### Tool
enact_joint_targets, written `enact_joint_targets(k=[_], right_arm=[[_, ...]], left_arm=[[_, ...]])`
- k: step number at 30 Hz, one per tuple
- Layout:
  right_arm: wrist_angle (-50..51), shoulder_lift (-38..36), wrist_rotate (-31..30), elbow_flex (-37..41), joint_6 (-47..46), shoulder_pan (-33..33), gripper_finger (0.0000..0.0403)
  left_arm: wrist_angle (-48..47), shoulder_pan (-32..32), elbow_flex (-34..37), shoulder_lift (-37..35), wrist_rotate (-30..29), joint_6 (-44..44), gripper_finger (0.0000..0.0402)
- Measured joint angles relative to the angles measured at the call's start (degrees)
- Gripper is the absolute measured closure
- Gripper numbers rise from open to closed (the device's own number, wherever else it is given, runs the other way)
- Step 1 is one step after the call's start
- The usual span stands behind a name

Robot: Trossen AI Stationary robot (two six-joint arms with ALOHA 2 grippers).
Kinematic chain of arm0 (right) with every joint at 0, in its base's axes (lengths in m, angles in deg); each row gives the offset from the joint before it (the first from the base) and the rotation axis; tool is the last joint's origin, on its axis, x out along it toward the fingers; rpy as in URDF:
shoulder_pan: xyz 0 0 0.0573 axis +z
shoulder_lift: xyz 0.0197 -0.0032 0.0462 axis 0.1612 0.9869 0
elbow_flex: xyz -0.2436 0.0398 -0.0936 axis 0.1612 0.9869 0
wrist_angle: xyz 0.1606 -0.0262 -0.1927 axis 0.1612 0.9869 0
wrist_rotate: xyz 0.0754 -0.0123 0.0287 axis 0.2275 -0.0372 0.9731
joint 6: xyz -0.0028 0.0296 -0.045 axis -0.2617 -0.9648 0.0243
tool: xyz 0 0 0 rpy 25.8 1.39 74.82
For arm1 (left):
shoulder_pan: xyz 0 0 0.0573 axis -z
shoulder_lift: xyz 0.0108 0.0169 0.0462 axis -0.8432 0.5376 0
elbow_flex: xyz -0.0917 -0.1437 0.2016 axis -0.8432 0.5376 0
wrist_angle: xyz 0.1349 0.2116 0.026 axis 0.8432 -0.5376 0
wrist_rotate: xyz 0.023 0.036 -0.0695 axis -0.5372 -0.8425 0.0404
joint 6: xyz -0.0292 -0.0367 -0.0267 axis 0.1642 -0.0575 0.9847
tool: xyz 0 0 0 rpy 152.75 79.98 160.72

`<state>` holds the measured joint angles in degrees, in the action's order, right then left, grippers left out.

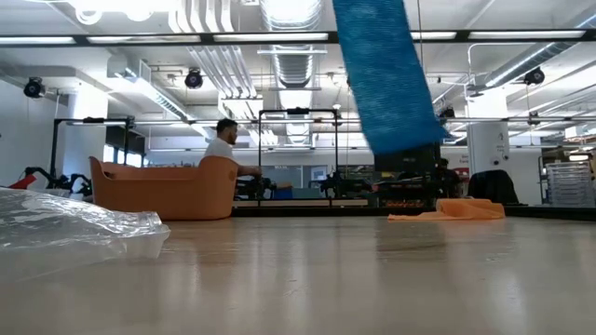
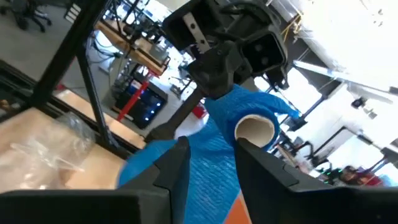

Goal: Roll bandage
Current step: Roll the blue bandage

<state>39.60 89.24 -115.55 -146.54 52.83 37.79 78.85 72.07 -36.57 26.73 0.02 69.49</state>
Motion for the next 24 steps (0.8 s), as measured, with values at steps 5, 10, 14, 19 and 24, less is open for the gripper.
enact_joint_targets(k=[5,10,14,19,24], right_arm=[[-0.8,0.2,-0.4,0.0,3.4,0.0,0.0292],[-1.6,0.2,-3.8,0.0,6.4,0.0,0.029],[-2.1,0.2,-4.2,0.0,7.8,0.0,0.0284],[-2.1,0.2,-4.2,0.0,8.4,0.0,0.0284],[-2.0,0.2,-1.6,0.0,8.4,0.0,0.0295]], left_arm=[[-0.1,-0.1,0.0,0.0,-0.1,6.9,0.0381],[-0.4,-0.1,0.0,0.0,-0.4,8.4,0.0381],[-0.5,-0.1,0.2,0.0,-0.4,8.4,0.0381],[-0.4,-0.1,0.2,0.0,-0.3,8.4,0.0381],[-0.4,-0.1,0.2,0.0,-0.3,8.4,0.0379]])
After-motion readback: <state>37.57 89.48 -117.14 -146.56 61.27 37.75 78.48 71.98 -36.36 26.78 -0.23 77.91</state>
